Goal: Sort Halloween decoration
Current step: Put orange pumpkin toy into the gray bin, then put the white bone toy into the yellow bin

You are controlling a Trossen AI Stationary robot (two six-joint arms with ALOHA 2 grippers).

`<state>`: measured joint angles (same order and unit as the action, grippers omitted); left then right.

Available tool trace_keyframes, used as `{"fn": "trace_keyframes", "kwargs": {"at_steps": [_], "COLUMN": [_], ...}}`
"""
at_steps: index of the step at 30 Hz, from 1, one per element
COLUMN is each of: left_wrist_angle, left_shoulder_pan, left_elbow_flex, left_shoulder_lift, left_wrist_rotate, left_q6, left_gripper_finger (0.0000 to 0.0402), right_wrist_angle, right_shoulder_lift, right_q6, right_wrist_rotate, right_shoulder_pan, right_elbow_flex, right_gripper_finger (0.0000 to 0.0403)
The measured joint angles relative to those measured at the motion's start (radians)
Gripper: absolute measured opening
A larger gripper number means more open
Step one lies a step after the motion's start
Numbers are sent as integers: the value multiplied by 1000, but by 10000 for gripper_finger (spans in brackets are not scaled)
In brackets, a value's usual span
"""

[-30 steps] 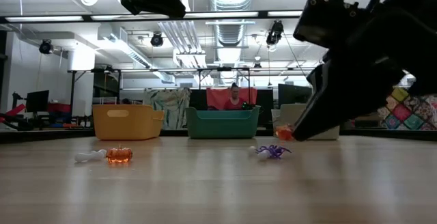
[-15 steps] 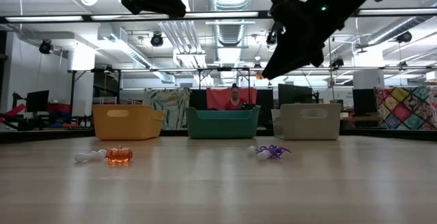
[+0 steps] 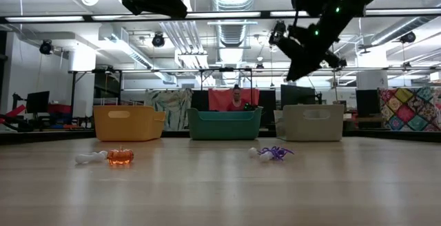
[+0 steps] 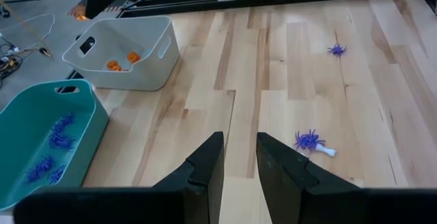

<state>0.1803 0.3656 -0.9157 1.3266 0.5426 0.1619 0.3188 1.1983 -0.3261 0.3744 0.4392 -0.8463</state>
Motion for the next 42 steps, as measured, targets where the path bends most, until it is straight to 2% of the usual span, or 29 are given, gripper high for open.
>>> {"fn": "trace_keyframes", "kwargs": {"at_steps": [6,13,19,25,31,33,37,42], "left_wrist_angle": [5,7,17,109,249,294,370,413], "left_shoulder_pan": [0,0,0,0,0,0,13,65], "left_elbow_flex": [0,0,0,0,0,0,0,1], "left_shoulder_lift": [0,0,0,0,0,0,0,16], "left_wrist_rotate": [0,0,-1,-11,-142,-200,-298,-321], "left_q6": [0,0,4,45,149,205,288,375], "left_gripper_finger": [70,70,70,70,70,70,70,70], "right_wrist_angle": [115,156,155,156,156,156,156,156], "right_shoulder_lift": [63,129,145,105,13,-17,-76,-141], "right_q6": [-73,-74,-82,-76,-103,-128,-136,-156], "right_wrist_rotate": [-69,-75,-87,-101,-312,-351,-361,-356], "right_shoulder_pan": [123,142,146,146,135,121,62,-24], "right_elbow_flex": [0,0,0,0,0,0,0,0], "right_gripper_finger": [68,74,113,152,161,159,150,144]}}
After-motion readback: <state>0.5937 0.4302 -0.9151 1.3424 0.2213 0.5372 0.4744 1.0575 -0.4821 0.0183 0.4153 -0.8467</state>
